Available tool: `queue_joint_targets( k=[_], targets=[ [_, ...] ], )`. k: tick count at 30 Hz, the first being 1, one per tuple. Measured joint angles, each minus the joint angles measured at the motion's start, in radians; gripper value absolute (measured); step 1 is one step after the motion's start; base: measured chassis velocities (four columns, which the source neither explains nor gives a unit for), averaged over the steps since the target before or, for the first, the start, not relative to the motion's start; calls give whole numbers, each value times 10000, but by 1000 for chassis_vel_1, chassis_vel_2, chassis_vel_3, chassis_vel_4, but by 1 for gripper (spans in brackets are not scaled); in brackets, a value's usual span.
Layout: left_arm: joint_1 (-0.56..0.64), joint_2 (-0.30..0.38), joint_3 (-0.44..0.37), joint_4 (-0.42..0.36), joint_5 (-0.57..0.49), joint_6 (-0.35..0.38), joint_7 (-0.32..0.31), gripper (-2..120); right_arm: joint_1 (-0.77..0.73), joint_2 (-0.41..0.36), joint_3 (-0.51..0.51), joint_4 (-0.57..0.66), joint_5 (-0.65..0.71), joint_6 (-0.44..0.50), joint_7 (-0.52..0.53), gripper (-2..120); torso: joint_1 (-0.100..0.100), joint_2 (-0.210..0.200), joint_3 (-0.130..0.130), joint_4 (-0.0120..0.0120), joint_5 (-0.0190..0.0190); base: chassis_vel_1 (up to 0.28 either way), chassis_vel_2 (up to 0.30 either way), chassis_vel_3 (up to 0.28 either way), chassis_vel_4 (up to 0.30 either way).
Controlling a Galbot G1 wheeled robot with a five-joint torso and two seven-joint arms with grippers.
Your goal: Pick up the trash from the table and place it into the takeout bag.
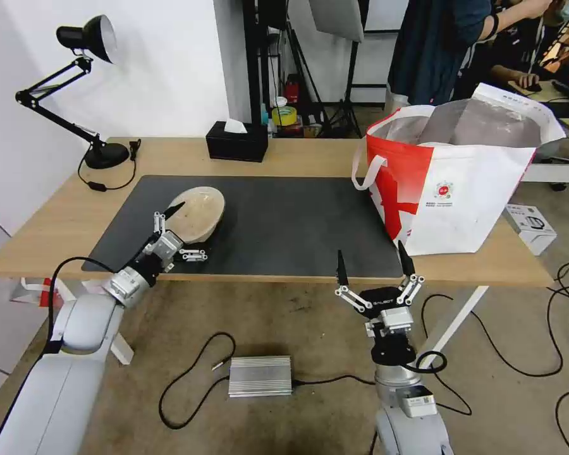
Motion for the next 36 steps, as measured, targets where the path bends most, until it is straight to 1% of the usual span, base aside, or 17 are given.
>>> queue_joint_targets(
  k=[14, 36],
  targets=[
    [-80, 24, -60, 328, 33, 25, 24, 100, -44, -8, -1, 33, 3, 23, 0, 100, 0, 0, 1, 0, 0, 0, 0, 0, 0],
    [-95, 85, -128, 486, 71, 34, 49, 100, -29, -15, -59, 78, 4, 29, -3, 100, 0, 0, 0, 0, 0, 0, 0, 0, 0]
  ],
)
